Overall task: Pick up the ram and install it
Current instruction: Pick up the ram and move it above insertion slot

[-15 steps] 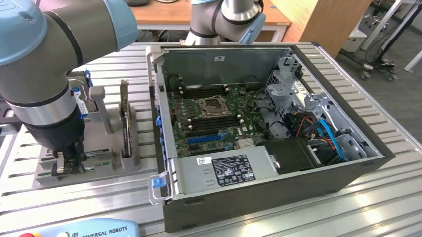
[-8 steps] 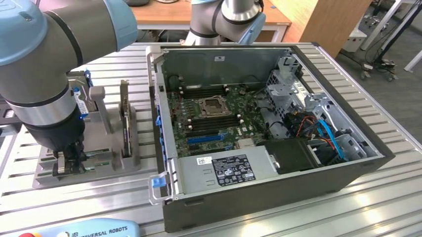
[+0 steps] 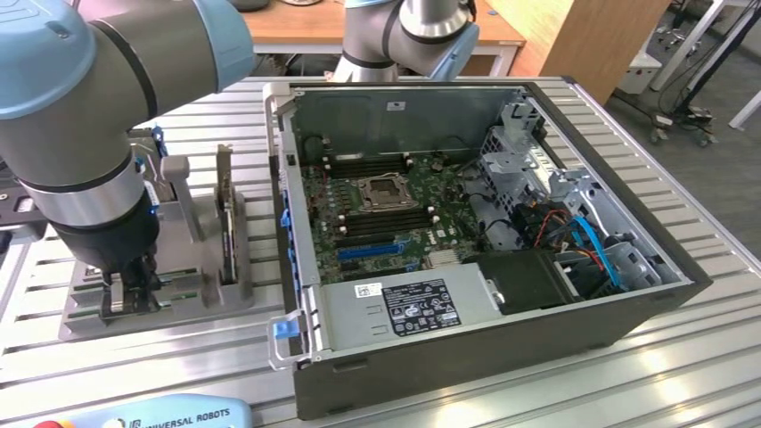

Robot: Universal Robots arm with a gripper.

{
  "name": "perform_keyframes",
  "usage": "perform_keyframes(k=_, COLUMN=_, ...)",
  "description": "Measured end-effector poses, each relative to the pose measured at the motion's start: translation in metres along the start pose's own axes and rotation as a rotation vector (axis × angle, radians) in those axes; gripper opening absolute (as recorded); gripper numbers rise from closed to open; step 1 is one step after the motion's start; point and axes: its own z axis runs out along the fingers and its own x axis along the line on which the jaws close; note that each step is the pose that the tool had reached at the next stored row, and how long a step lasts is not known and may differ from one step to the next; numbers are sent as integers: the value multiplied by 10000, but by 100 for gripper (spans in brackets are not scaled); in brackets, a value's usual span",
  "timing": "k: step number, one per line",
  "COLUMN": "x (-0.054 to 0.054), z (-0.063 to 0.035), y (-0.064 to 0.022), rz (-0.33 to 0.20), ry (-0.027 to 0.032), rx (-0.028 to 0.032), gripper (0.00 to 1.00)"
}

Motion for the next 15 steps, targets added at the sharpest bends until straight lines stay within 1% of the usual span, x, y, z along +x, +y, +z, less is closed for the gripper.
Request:
perform_keyframes(k=5, x=0, z=1, y=-5, rz=1, ry=1, rx=-1, gripper=36)
perform_keyframes(k=11, x=1, z=63, y=-8, rz=0, ry=1, rx=1, gripper=36)
perform_keyframes(k=15, x=1, z=70, y=-8, rz=1, ry=2, rx=-1, gripper=36)
